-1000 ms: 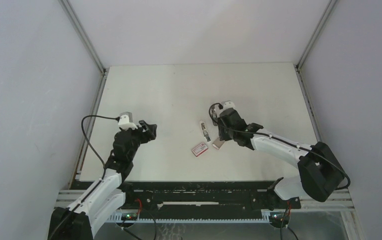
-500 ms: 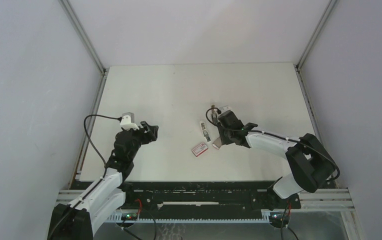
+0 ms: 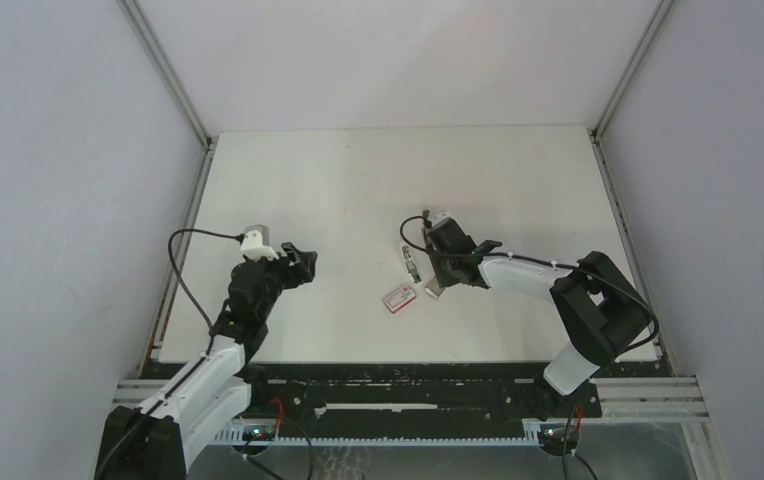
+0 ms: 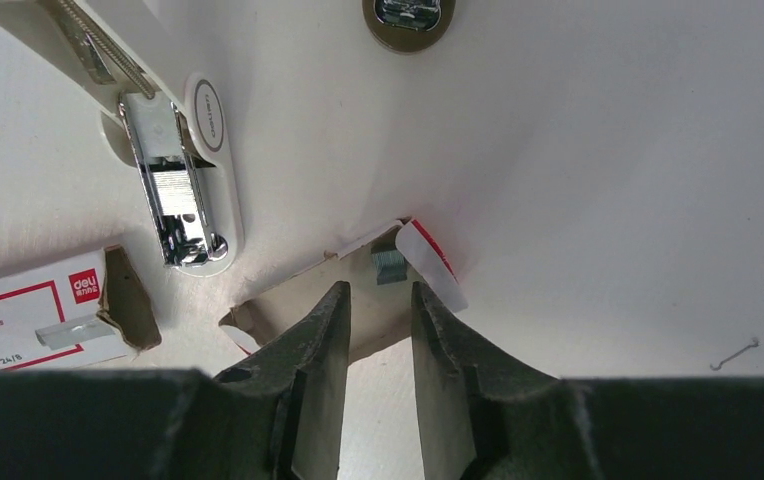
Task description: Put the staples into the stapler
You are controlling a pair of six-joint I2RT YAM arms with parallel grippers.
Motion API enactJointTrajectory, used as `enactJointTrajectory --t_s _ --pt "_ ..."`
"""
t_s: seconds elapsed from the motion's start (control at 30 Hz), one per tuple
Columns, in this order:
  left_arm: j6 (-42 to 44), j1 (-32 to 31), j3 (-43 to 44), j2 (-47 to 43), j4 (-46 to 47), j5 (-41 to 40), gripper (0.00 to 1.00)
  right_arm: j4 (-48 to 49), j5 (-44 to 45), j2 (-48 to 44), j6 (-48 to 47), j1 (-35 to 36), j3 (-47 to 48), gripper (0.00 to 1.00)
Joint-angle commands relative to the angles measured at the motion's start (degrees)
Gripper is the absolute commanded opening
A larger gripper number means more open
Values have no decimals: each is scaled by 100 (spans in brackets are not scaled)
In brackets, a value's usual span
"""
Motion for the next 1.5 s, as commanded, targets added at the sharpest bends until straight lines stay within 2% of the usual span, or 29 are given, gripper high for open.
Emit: enactJointTrajectory --t_s 0.0,0.77,1.0,1.17,1.3,1.47 --pt "90 24 -48 20 264 83 75 249 135 51 -131 42 229 27" --pt "89 21 -39 28 264 120 75 353 206 242 -234 22 265 15" --pt "121 22 -60 -41 302 223 75 140 -280 -275 -170 -15 264 12" --pt "217 -18 -218 -292 711 747 72 -104 -1059 -968 50 -108 114 11" --pt "666 -567 -445 -841 1292 1108 70 -76 -1944 -1602 444 -218 -169 11" --pt "1492 -1964 -591 -1216 2020 1361 71 318 -3394 -2329 1069 -333 -519 12"
